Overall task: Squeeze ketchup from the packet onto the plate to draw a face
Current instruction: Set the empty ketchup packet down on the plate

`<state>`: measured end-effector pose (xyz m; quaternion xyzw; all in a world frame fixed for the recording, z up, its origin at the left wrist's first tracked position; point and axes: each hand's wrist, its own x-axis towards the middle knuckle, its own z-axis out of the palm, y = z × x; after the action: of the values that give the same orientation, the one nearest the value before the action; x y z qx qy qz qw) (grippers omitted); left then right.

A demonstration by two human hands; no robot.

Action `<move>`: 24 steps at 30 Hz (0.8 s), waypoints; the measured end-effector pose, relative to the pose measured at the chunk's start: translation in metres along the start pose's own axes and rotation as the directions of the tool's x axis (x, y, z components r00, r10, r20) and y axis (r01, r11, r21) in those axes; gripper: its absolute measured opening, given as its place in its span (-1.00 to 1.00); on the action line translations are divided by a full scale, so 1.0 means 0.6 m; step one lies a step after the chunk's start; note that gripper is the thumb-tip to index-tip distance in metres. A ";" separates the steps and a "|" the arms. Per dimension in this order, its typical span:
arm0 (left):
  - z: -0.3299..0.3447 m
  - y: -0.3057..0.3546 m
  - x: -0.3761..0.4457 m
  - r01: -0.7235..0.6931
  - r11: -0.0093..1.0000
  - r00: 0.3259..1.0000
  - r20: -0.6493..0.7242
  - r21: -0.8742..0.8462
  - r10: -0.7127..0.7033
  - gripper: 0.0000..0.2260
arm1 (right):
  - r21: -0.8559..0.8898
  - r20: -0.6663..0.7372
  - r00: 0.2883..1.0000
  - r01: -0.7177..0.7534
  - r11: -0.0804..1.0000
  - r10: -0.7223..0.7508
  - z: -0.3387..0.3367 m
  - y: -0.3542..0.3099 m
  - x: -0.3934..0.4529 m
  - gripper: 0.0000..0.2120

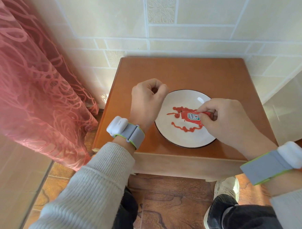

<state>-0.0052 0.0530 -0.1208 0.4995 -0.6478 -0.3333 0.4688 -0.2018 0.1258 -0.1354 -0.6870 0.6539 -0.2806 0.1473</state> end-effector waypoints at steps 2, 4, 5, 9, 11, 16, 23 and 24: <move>0.001 0.001 -0.002 -0.024 0.999 1.000 0.008 0.029 0.024 -0.67 | -0.032 0.016 1.000 0.022 0.999 -0.021 0.000 0.000 0.000 -0.88; 0.001 0.001 -0.001 -0.038 0.998 0.999 0.007 0.041 0.038 -0.68 | -0.047 0.021 0.999 0.038 0.998 -0.037 -0.001 -0.001 -0.001 -0.88; 0.000 0.001 -0.001 -0.042 0.998 0.999 0.005 0.044 0.042 -0.68 | -0.054 0.021 0.999 0.044 0.998 -0.043 -0.001 -0.001 -0.001 -0.89; 0.001 0.002 -0.001 -0.042 0.998 0.999 0.001 0.044 0.042 -0.68 | -0.048 0.013 0.999 0.047 0.998 -0.047 -0.002 -0.001 0.001 -0.88; 0.001 0.001 -0.001 -0.043 0.998 0.999 0.002 0.046 0.043 -0.68 | -0.037 0.003 0.999 0.042 0.998 -0.042 -0.004 0.000 0.001 -0.88; 0.001 -0.001 -0.001 -0.057 0.997 0.998 0.007 0.049 0.057 -0.69 | -0.036 -0.020 0.999 0.024 0.999 -0.025 -0.010 0.000 -0.001 -0.87; 0.002 0.000 -0.003 -0.062 0.996 0.998 0.021 0.067 0.061 -0.71 | -0.067 -0.002 0.999 0.032 0.997 -0.032 -0.007 0.000 -0.001 -0.88; 0.002 0.000 -0.003 -0.063 0.996 0.998 0.021 0.069 0.062 -0.71 | -0.066 -0.010 0.999 0.031 0.997 -0.031 -0.008 0.000 -0.001 -0.89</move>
<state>-0.0059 0.0548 -0.1218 0.4918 -0.6788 -0.3004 0.4551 -0.2046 0.1271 -0.1318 -0.6999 0.6529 -0.2651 0.1164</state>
